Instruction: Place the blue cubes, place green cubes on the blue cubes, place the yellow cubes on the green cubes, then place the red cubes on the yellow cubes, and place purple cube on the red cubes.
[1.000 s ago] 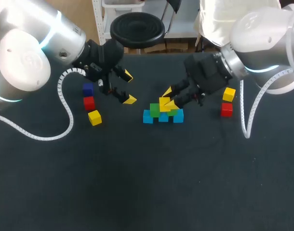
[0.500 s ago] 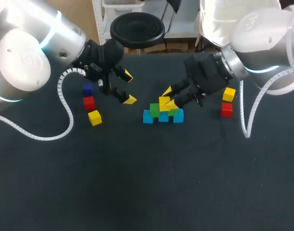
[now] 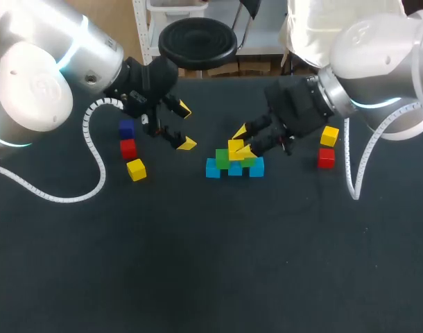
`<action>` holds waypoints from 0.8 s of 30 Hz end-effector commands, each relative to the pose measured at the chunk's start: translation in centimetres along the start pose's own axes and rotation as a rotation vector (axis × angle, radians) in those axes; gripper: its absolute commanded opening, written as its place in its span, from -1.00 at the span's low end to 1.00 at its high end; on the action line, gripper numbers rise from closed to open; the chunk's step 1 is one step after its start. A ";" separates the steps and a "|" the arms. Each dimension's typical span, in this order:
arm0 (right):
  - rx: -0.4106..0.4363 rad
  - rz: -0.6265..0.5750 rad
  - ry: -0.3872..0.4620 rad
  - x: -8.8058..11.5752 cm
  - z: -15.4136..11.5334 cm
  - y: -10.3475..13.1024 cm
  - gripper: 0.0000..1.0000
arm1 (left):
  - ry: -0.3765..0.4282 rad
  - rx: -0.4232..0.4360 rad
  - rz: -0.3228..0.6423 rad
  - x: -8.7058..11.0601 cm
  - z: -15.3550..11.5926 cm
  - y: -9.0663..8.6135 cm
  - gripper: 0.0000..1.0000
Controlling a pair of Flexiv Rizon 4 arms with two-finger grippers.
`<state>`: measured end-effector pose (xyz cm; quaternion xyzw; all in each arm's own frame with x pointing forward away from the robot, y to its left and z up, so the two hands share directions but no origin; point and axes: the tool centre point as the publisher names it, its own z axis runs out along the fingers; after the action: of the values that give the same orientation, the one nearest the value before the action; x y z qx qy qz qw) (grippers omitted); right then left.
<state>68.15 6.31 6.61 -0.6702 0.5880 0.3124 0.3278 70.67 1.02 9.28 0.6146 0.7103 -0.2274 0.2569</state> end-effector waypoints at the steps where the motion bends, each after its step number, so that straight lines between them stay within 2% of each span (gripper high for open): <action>1: 0.005 -0.005 0.009 -0.2 -0.2 0.3 -1.00 | -0.006 -0.001 0.004 0.2 0.0 -0.1 1.00; 24: 0.016 -0.030 0.041 -0.6 -0.5 0.8 -0.95 | -0.006 -0.001 0.004 0.2 0.0 -0.1 1.00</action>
<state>67.77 6.26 7.16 -0.6830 0.5851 0.2930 0.3245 70.67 1.02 9.28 0.6146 0.7103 -0.2274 0.2569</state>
